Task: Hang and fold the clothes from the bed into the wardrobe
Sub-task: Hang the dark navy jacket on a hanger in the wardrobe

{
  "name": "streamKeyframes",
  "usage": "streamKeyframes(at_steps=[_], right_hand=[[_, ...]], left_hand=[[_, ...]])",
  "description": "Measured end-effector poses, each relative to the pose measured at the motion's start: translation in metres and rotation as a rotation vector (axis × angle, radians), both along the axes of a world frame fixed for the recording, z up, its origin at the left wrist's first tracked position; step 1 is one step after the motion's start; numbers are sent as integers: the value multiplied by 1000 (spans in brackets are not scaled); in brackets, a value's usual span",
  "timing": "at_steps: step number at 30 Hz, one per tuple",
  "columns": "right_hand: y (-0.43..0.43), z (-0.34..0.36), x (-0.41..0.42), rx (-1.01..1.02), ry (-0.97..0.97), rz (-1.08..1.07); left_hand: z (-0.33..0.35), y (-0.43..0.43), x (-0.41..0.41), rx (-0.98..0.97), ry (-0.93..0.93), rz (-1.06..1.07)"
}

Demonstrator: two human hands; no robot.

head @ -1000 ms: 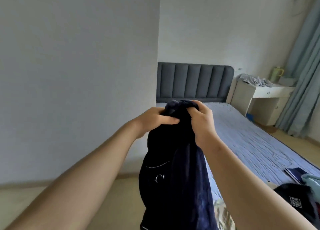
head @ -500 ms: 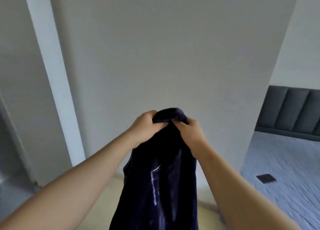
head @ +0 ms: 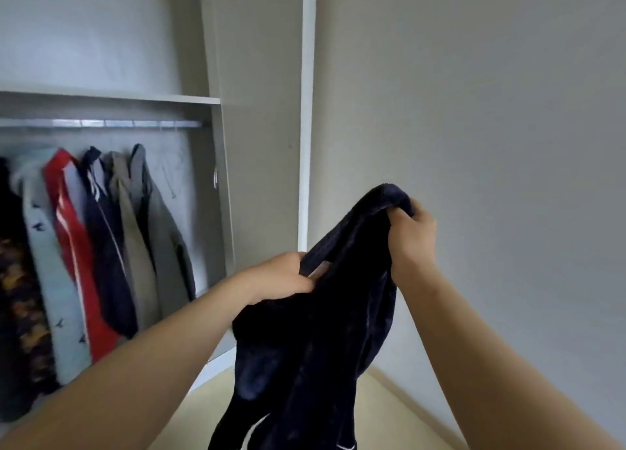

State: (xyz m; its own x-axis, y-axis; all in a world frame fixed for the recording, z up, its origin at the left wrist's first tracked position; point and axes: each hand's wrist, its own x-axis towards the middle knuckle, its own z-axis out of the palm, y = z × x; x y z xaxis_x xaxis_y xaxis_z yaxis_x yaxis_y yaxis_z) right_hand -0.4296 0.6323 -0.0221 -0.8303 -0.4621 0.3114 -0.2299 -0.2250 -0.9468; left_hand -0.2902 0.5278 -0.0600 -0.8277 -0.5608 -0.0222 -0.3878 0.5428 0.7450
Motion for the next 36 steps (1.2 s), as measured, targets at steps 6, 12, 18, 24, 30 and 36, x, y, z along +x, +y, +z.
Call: streamKeyframes(at_steps=[6,12,18,24,30,36], right_hand=[[-77,-10,25,1,-69,125],[-142,-10,5,1,-167,157],[-219,-4,-23,115,-125,414],[-300,-29,-30,247,-117,587],[-367,-53,-7,345,-90,701],[-433,-73,24,432,-70,716]], left_hand=[[-35,-82,61,-278,-251,460],[-35,-150,97,-118,-142,998],[-7,-197,73,653,695,1255],[20,-244,57,665,1021,1331],[41,-265,65,692,1309,1359],[31,-332,95,732,1505,1333]])
